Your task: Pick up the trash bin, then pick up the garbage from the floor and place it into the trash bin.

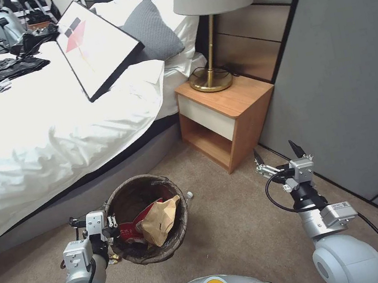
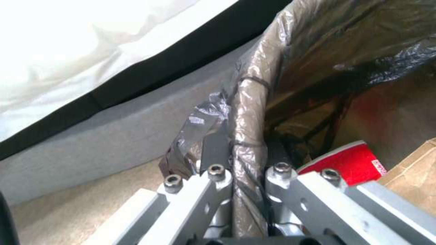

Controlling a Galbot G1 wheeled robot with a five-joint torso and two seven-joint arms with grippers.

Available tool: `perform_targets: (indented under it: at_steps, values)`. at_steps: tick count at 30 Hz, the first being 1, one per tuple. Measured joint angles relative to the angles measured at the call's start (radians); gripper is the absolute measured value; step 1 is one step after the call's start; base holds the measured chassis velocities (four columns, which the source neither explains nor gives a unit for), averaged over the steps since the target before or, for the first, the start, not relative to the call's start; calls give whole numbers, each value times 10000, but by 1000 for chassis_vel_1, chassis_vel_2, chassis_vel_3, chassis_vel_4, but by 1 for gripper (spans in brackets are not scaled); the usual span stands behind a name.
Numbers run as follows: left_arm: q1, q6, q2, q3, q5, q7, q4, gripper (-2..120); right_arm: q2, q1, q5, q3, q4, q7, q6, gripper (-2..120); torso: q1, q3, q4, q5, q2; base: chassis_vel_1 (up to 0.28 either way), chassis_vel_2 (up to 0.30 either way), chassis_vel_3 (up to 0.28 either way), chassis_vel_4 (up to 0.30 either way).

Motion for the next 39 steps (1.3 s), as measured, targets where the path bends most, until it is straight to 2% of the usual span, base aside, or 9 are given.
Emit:
perform_targets:
  at_steps: [33, 39]
  values:
    - [12, -18, -60, 43, 6, -2, 0, 2, -138, 12, 23, -1, -121, 38, -47, 100, 0, 0, 0, 0, 0, 64, 60, 62, 63]
    - [29, -241, -57, 67, -45, 64, 0, 2, -148, 16, 35, -27, -152, 66, -89, 100, 0, 0, 2, 0, 0, 44, 43, 45, 37]
